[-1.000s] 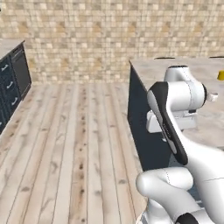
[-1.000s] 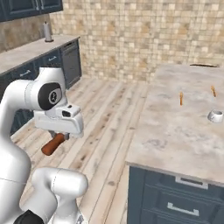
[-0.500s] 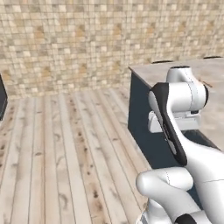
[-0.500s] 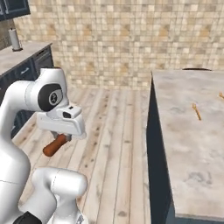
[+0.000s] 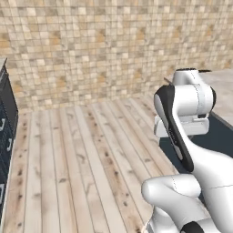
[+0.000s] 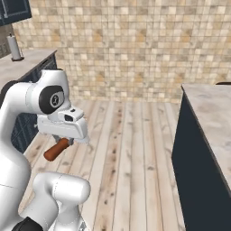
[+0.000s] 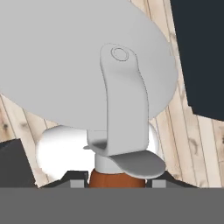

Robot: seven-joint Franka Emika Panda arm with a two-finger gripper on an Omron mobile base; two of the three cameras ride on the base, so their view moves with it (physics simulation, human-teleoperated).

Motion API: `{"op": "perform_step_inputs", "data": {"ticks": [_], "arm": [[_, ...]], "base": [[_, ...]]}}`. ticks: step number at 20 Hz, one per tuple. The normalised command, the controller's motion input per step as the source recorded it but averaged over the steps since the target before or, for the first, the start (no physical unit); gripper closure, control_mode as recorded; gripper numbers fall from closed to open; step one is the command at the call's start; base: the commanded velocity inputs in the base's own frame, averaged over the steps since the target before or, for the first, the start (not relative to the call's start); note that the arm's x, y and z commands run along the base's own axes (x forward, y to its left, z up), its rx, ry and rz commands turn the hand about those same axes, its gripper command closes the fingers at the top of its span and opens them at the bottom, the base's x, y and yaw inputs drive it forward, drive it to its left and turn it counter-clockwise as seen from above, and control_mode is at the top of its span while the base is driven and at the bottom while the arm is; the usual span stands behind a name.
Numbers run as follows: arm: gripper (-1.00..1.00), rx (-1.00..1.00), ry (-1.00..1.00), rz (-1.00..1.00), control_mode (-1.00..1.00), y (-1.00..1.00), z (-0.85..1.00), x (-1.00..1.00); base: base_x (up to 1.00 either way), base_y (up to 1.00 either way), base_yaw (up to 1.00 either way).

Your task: Take the pizza cutter from the drawer on the right and place it on the dining counter for cutting.

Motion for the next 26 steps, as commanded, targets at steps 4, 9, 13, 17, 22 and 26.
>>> {"op": "perform_step_inputs", "data": {"ticks": [4,9,13,17,22,26], "arm": [[1.0,0.0,0.0,0.0,1.0,0.0,0.0,0.0],[1.0,0.0,0.0,0.0,1.0,0.0,0.0,0.0],[1.0,0.0,0.0,0.0,1.0,0.0,0.0,0.0],[1.0,0.0,0.0,0.0,1.0,0.0,0.0,0.0],[1.0,0.0,0.0,0.0,1.0,0.0,0.0,0.0],[1.0,0.0,0.0,0.0,1.0,0.0,0.0,0.0]], "base": [[1.0,0.64,-0.07],[1.0,0.48,-0.07],[1.0,0.35,-0.08],[1.0,0.29,-0.1],[1.0,0.19,-0.13],[1.0,0.09,-0.18]]}}
